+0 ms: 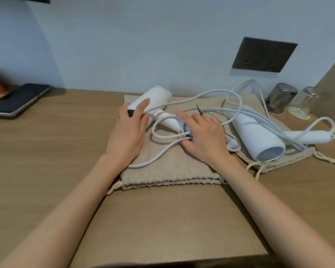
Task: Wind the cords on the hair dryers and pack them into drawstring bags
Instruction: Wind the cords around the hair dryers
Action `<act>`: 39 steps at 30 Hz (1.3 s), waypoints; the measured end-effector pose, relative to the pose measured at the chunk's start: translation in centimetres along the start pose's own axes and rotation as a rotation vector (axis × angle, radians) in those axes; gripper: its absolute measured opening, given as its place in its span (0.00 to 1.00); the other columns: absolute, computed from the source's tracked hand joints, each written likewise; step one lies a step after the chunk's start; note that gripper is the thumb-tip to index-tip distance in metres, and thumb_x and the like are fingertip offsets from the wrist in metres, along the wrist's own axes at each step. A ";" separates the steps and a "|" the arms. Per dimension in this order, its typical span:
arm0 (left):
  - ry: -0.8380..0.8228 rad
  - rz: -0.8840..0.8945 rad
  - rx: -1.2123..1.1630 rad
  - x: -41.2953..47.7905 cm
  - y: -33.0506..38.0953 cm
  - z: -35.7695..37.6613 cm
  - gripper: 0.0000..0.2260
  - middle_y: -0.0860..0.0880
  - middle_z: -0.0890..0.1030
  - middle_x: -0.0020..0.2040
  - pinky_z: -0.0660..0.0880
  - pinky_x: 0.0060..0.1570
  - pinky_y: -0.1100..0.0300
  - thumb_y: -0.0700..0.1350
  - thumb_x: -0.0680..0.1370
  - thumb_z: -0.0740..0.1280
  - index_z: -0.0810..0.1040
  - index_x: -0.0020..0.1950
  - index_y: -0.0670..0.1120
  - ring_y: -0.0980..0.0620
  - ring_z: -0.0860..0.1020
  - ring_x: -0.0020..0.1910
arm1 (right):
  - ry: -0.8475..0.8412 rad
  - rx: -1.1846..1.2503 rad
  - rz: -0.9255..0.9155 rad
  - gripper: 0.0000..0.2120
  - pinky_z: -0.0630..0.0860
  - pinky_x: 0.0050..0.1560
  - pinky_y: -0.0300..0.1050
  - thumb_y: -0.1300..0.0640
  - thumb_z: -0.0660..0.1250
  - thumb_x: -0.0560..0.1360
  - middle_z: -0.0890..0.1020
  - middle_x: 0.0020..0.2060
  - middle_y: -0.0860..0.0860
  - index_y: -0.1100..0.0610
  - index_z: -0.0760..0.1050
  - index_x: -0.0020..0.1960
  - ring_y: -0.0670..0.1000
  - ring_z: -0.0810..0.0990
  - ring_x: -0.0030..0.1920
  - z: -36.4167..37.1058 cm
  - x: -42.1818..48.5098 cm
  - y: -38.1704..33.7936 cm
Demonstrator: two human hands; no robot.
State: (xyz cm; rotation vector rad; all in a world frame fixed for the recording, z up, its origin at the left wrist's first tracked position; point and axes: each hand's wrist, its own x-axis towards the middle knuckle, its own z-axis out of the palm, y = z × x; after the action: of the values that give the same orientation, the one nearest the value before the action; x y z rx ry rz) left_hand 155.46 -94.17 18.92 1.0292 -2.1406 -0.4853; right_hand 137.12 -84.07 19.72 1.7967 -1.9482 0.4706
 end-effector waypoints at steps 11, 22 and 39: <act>-0.059 -0.038 -0.137 -4.9 4.4 -0.5 0.18 0.44 0.65 0.64 0.66 0.59 0.58 0.56 0.81 0.52 0.67 0.71 0.58 0.44 0.71 0.60 | -0.071 0.003 -0.022 0.25 0.66 0.49 0.51 0.48 0.54 0.73 0.76 0.52 0.51 0.44 0.66 0.70 0.56 0.73 0.51 -3.5 -6.0 2.8; -0.113 0.030 -0.297 -3.0 5.7 0.2 0.12 0.46 0.78 0.58 0.67 0.53 0.63 0.45 0.82 0.58 0.79 0.60 0.51 0.51 0.74 0.58 | -0.034 0.279 0.134 0.23 0.60 0.65 0.54 0.52 0.56 0.69 0.71 0.66 0.47 0.42 0.74 0.62 0.54 0.66 0.66 -4.4 -8.4 5.3; -0.579 -0.063 -0.058 3.9 6.8 0.2 0.40 0.50 0.64 0.74 0.64 0.59 0.62 0.49 0.67 0.78 0.61 0.73 0.60 0.50 0.66 0.69 | -0.168 0.556 0.161 0.32 0.52 0.65 0.39 0.21 0.54 0.63 0.65 0.62 0.24 0.30 0.66 0.64 0.31 0.55 0.64 -5.5 -7.6 4.7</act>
State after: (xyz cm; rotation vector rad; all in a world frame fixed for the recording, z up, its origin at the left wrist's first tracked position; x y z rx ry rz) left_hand 149.96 -93.10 24.47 1.0102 -2.5748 -0.9650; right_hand 133.34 -74.32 20.54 2.0610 -2.2431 1.0295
